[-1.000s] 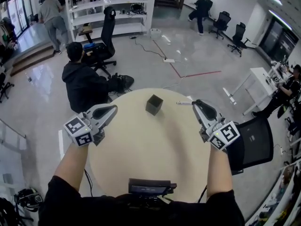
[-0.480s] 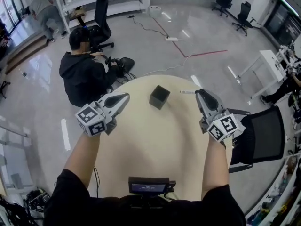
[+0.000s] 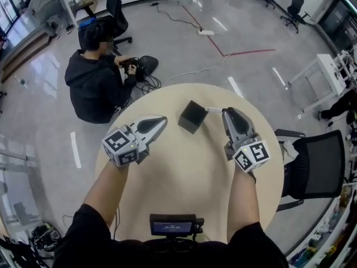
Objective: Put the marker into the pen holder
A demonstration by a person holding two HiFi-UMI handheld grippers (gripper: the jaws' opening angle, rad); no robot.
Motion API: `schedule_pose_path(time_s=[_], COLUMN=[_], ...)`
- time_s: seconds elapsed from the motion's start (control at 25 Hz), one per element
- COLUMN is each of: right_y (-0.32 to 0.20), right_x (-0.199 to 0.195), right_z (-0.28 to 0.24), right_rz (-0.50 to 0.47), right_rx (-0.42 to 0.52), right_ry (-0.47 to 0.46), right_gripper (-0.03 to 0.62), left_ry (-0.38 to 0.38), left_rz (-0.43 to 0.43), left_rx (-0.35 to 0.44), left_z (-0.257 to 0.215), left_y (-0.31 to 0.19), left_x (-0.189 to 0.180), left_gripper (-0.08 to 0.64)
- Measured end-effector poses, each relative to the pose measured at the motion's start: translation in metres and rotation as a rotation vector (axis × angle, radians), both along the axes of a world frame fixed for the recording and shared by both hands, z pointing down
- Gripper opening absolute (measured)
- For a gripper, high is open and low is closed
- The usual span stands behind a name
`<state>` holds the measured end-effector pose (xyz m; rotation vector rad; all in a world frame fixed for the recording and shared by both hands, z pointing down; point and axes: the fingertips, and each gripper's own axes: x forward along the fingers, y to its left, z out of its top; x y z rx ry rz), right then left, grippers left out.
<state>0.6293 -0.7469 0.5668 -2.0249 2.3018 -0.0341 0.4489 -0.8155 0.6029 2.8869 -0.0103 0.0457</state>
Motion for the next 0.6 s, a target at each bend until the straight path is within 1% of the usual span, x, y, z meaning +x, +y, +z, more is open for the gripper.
schedule_pose_path(time_s=[0.08, 0.2, 0.32, 0.48, 0.6], right_y=[-0.008, -0.02, -0.028, -0.036, -0.042], right_x=[-0.002, -0.006, -0.011, -0.012, -0.013], right_z=[0.018, 0.039, 0.057, 0.075, 0.086], right_rz=[-0.005, -0.014, -0.029, -0.036, -0.04], right_rx=[-0.02, -0.047, -0.077, -0.094, -0.109], right_ry=[0.011, 0.031, 0.058, 0.057, 0.062], right_gripper=[0.077, 0.076, 0.076, 0.077, 0.077], left_ry=[-0.02, -0.02, -0.023, -0.005, -0.02], left_rz=[-0.009, -0.012, 0.005, 0.022, 0.024], left_rx=[-0.004, -0.013, -0.024, -0.03, -0.057], left_z=[0.012, 0.028, 0.043, 0.059, 0.07], left_y=[-0.002, -0.009, -0.01, -0.01, -0.01], left_x=[0.003, 0.005, 0.005, 0.006, 0.007], left_gripper=[-0.005, -0.004, -0.005, -0.005, -0.003])
